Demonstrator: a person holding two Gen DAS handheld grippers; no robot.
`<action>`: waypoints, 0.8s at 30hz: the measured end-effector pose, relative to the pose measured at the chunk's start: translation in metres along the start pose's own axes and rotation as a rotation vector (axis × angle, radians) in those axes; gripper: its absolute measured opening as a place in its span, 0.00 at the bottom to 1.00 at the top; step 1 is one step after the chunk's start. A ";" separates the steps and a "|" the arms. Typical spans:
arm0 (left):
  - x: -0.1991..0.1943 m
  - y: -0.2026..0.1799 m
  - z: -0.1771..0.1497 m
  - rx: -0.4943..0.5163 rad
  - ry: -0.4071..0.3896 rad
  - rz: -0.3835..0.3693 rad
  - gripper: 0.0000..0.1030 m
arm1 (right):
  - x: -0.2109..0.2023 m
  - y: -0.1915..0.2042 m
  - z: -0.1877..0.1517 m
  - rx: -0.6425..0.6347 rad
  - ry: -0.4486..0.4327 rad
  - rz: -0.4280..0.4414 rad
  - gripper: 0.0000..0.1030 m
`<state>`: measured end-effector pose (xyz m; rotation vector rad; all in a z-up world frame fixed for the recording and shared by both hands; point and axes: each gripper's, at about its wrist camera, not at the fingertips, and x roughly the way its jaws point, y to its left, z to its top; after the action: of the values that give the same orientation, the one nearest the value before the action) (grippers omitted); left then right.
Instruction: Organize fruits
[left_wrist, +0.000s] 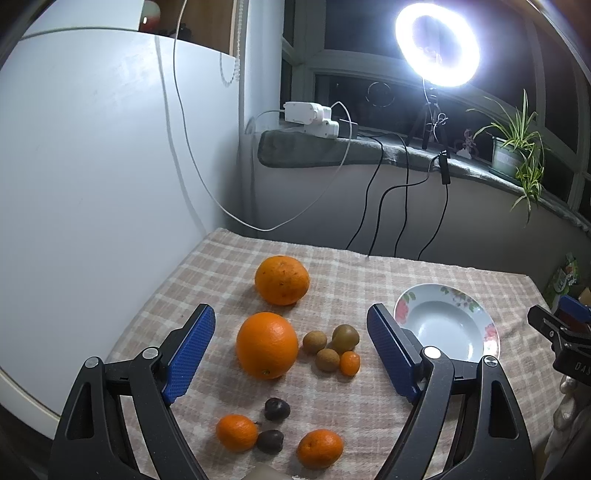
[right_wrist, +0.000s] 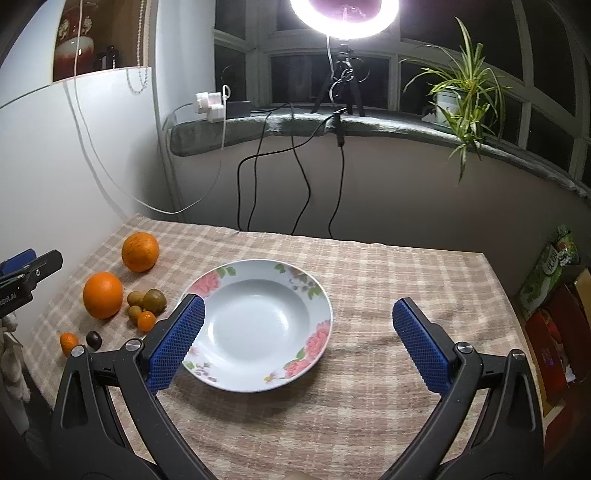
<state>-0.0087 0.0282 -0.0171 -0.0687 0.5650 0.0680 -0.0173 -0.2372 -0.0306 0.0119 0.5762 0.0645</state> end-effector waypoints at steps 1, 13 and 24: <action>0.000 0.000 0.000 0.000 0.001 0.000 0.82 | 0.000 0.002 0.000 -0.004 0.001 0.006 1.00; 0.002 0.016 -0.007 -0.020 0.025 0.024 0.82 | 0.009 0.025 -0.004 -0.058 0.025 0.092 1.00; 0.008 0.041 -0.019 -0.053 0.073 0.037 0.82 | 0.019 0.062 -0.014 -0.147 0.072 0.237 1.00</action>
<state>-0.0152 0.0678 -0.0393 -0.1127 0.6373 0.1165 -0.0131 -0.1742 -0.0508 -0.0649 0.6387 0.3391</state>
